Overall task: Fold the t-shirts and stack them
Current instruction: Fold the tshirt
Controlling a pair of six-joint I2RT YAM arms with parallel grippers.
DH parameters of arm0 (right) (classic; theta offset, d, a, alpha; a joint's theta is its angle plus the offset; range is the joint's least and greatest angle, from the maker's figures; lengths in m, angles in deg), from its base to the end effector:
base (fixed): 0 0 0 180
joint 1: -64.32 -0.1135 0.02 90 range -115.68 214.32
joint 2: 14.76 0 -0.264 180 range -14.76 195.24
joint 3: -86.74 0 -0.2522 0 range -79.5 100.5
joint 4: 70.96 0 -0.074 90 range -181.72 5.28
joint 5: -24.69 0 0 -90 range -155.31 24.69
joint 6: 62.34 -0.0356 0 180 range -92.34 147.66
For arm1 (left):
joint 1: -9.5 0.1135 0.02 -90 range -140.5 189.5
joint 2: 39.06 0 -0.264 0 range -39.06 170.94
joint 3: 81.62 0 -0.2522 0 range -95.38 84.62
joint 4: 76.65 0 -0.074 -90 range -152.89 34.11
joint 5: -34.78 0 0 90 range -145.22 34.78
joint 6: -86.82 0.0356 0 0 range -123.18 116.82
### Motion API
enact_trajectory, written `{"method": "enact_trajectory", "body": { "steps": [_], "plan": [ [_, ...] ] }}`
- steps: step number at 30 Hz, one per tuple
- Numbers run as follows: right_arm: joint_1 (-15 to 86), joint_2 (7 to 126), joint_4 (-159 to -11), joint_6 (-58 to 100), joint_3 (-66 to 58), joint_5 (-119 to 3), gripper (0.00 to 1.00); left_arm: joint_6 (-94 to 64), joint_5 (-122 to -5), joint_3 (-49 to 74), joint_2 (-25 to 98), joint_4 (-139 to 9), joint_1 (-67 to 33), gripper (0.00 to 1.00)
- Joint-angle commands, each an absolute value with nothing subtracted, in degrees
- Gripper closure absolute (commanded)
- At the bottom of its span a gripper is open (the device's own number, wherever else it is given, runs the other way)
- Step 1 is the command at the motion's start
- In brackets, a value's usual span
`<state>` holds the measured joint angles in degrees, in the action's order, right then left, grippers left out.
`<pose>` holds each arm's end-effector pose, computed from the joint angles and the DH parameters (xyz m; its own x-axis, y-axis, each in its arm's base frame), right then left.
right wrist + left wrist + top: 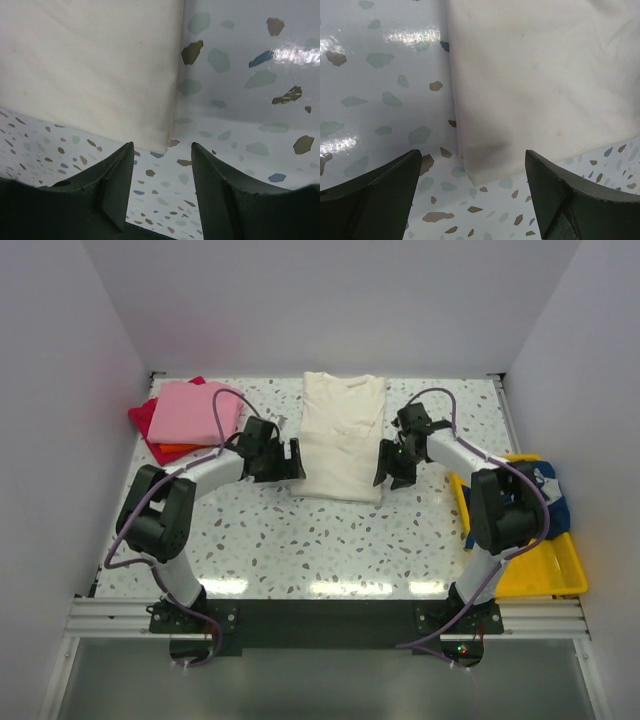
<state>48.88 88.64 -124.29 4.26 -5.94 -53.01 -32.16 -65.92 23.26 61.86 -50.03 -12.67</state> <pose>0.3467 0.1036 0.1986 -0.9601 0.1374 -0.2436 0.0534 0.9450 0.3227 0.3342 -0.1433 0.1766 -0.8725 -0.1586 -0.4622 0.0605 0.9035 -0.4242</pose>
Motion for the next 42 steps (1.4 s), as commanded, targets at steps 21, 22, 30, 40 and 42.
{"method": "enact_trajectory", "body": {
  "steps": [21, 22, 30, 40, 42],
  "plan": [
    [46.48, 87.81, -117.94, 0.15, -14.81, -52.12, 0.59, -35.44, -65.59, 29.95, 54.46, -53.4, -13.88, 0.14],
    [46.39, 87.81, -117.94, 0.15, -14.99, -52.21, 0.59, -35.53, -65.68, 30.13, 54.37, -53.31, -13.88, 0.14],
    [46.04, 89.47, -116.36, 0.23, -16.13, -53.35, 0.62, -36.14, -65.42, 30.66, 53.4, -53.48, -14.23, 0.15],
    [46.04, 92.64, -117.06, 1.99, -14.28, -52.39, 0.88, -37.37, -61.47, 30.75, 53.58, -50.5, -15.72, 0.21],
    [46.04, 92.64, -116.98, 1.91, -14.72, -52.39, 0.92, -38.34, -61.11, 31.27, 53.58, -50.5, -16.16, 0.24]
  ]
}}
